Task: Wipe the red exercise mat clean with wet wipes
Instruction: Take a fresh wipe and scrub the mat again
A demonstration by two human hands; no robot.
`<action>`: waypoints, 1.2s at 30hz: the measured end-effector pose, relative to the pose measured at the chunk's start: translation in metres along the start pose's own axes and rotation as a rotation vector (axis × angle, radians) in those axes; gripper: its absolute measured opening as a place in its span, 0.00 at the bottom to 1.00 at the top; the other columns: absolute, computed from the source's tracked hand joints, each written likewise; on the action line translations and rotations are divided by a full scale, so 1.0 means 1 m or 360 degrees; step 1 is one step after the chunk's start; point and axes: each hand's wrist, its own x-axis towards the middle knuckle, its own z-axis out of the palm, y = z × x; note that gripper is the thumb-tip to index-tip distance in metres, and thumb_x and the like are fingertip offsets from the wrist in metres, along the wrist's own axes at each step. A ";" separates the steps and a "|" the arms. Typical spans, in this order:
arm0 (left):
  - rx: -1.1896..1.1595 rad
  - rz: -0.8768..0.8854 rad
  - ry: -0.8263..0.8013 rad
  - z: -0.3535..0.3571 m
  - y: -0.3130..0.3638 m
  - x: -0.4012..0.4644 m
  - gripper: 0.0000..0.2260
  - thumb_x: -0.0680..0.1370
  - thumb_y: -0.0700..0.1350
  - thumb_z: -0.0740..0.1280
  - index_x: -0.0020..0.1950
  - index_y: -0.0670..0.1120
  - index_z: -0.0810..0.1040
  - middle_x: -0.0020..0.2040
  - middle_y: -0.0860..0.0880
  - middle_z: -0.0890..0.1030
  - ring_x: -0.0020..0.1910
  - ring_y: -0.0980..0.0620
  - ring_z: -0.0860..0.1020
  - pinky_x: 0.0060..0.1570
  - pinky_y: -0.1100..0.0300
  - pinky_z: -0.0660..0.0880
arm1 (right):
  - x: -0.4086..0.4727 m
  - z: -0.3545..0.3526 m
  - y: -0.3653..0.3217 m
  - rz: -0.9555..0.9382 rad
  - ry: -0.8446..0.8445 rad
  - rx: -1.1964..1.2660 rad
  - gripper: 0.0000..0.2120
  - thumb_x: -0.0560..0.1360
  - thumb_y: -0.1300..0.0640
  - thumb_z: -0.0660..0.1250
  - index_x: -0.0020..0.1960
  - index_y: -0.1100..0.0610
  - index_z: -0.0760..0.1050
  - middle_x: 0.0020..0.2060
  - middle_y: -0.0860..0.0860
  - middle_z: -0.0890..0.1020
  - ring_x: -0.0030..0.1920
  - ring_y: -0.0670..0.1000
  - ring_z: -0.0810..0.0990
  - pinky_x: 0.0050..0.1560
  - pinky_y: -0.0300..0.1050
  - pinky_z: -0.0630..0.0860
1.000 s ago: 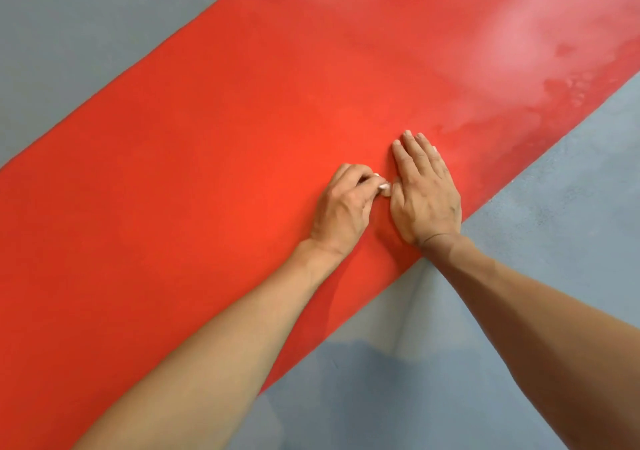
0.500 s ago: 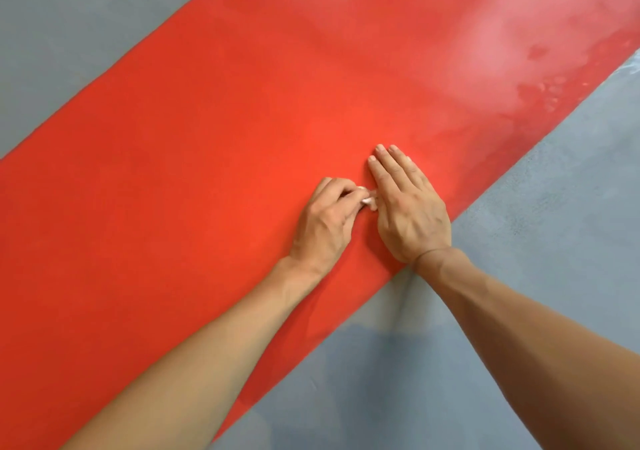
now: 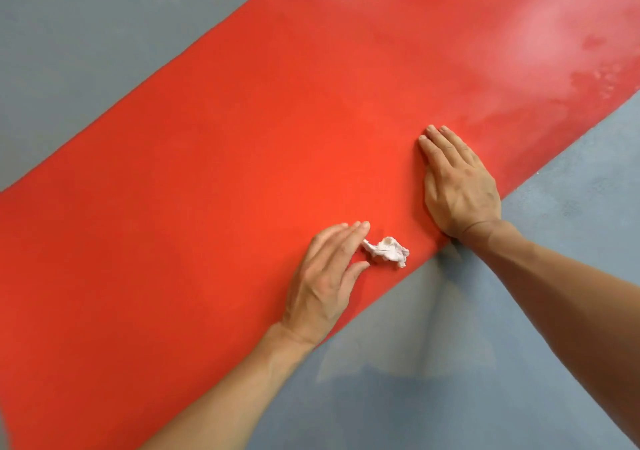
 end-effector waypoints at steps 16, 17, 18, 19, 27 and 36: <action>0.0893 -0.0653 -0.0115 -0.011 -0.048 -0.030 0.30 0.83 0.55 0.55 0.83 0.45 0.63 0.83 0.43 0.61 0.84 0.43 0.55 0.81 0.44 0.55 | -0.128 -0.016 -0.134 -0.0038 -0.0072 0.0566 0.09 0.83 0.61 0.68 0.60 0.61 0.82 0.47 0.53 0.75 0.46 0.55 0.73 0.47 0.48 0.74; 0.0901 -0.0649 -0.0120 -0.011 -0.048 -0.030 0.30 0.83 0.55 0.55 0.83 0.44 0.63 0.83 0.43 0.61 0.84 0.43 0.55 0.81 0.44 0.55 | -0.133 -0.013 -0.147 -0.0142 -0.0124 0.0574 0.10 0.84 0.60 0.65 0.61 0.61 0.81 0.46 0.52 0.75 0.45 0.54 0.72 0.46 0.46 0.74; 0.0909 -0.0650 -0.0130 -0.012 -0.047 -0.030 0.30 0.82 0.54 0.56 0.83 0.44 0.63 0.83 0.43 0.61 0.84 0.43 0.55 0.81 0.44 0.55 | -0.135 -0.012 -0.153 -0.0278 -0.0192 0.0571 0.12 0.86 0.58 0.60 0.61 0.61 0.81 0.46 0.52 0.75 0.44 0.54 0.72 0.45 0.46 0.74; 0.0917 -0.0652 -0.0137 -0.013 -0.047 -0.029 0.30 0.82 0.54 0.56 0.83 0.44 0.63 0.84 0.43 0.61 0.84 0.43 0.55 0.81 0.44 0.55 | -0.130 -0.014 -0.148 -0.0393 -0.0240 0.0554 0.16 0.87 0.58 0.56 0.61 0.61 0.81 0.46 0.52 0.75 0.44 0.54 0.72 0.44 0.47 0.75; 0.0935 -0.0663 -0.0127 -0.014 -0.046 -0.028 0.31 0.81 0.54 0.58 0.83 0.44 0.64 0.83 0.43 0.62 0.84 0.42 0.55 0.81 0.42 0.55 | -0.061 -0.022 -0.064 0.0450 0.0215 0.0340 0.13 0.78 0.70 0.65 0.59 0.62 0.81 0.43 0.57 0.72 0.45 0.59 0.71 0.46 0.57 0.72; 0.0942 -0.0667 -0.0135 -0.013 -0.045 -0.027 0.31 0.81 0.55 0.58 0.83 0.45 0.64 0.83 0.42 0.62 0.84 0.42 0.56 0.80 0.41 0.56 | -0.065 -0.026 -0.070 -0.0041 -0.0014 0.0481 0.11 0.79 0.66 0.67 0.59 0.58 0.82 0.45 0.53 0.74 0.47 0.56 0.72 0.49 0.50 0.73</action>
